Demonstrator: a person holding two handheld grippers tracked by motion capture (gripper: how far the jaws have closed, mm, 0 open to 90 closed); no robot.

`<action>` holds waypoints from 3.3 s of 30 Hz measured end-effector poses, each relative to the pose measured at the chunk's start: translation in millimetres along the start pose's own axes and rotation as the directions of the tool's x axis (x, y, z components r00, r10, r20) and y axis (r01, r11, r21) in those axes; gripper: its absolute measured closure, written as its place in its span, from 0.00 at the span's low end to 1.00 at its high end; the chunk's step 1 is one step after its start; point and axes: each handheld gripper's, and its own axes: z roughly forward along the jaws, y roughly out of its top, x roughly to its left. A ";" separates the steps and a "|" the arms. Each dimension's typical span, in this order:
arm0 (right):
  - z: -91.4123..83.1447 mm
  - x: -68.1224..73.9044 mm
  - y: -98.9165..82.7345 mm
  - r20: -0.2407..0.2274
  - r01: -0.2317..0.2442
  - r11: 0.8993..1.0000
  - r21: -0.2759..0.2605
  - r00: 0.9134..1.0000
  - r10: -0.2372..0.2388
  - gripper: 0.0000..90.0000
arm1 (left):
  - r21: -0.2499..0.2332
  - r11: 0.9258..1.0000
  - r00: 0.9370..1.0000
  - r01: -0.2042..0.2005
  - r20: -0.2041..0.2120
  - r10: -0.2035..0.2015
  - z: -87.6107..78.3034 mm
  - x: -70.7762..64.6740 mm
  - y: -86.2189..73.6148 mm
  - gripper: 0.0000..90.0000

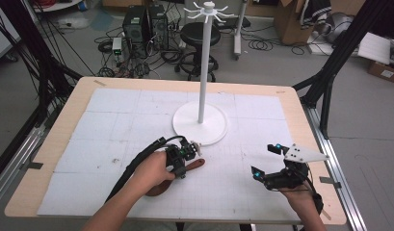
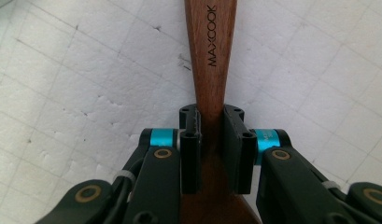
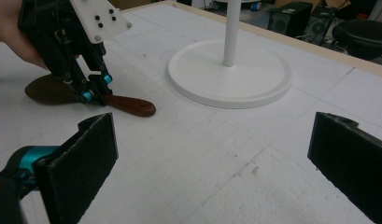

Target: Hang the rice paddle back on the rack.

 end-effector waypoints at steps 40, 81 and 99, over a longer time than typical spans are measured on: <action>0.2 -1.1 -1.6 -0.004 -0.008 1.000 0.006 1.000 0.008 0.01 | -0.062 0.996 0.998 -0.059 0.029 0.061 -4.5 4.5 -4.6 0.87; 1.0 -0.9 -1.8 -0.002 -0.005 1.000 0.008 1.000 0.005 0.01 | -0.397 0.914 0.975 -0.086 0.155 0.159 -57.1 11.2 -21.2 0.87; 0.7 -1.1 -2.1 -0.002 -0.010 1.000 0.008 1.000 0.010 0.01 | -0.601 0.798 0.966 -0.042 0.178 0.185 -84.5 24.8 -35.9 0.87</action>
